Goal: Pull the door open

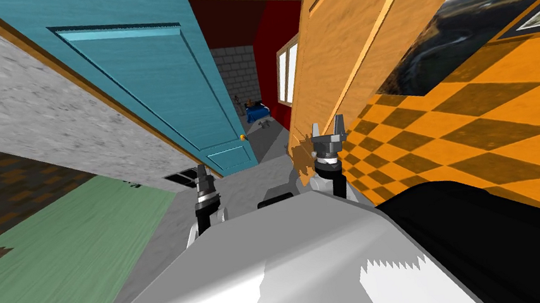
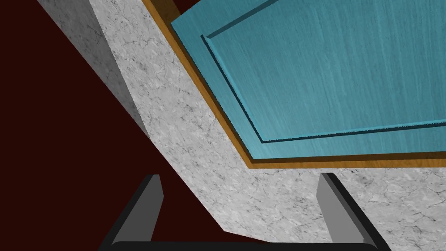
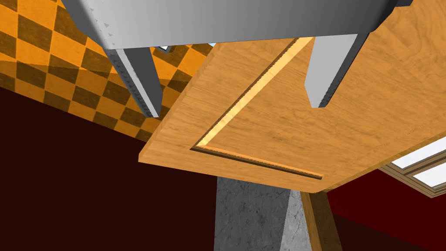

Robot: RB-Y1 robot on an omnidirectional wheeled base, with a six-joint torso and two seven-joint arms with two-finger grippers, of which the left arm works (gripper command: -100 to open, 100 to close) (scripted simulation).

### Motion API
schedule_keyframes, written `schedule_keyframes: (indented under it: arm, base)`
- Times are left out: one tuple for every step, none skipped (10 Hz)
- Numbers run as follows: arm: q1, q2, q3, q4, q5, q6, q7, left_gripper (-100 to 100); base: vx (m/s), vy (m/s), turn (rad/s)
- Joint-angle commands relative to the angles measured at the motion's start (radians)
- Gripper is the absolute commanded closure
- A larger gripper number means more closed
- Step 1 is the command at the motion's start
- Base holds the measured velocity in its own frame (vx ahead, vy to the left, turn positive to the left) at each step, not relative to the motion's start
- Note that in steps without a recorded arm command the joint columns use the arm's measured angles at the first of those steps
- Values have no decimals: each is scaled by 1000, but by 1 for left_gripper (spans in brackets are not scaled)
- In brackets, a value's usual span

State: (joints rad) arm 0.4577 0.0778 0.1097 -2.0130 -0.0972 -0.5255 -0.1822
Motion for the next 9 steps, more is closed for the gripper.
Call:
schedule_keyframes:
  arm:
    - [-7,2,9,31,-9,-10,-33,-100]
    - [-12,4,16,49,-14,-15,-53,-100]
    - [-18,6,22,68,-19,-19,-72,-100]
    - [-23,8,28,86,-24,-24,-92,-100]
    - [-28,10,35,104,-29,-29,-112,-100]
    - [-33,12,41,123,-35,-33,-131,-100]
    - [-39,13,48,143,-40,-38,-152,-100]
    - [-44,14,55,162,-46,-43,-173,-100]
    - [-50,15,62,182,-51,-48,-194,-100]
  base:
    - [100,-14,-38]
    - [102,-20,-32]
    - [90,-6,-32]
    - [87,3,-36]
    - [95,1,-38]
    - [100,-12,-31]
    - [105,-14,-32]
    - [102,-15,-37]
    - [95,-16,-39]
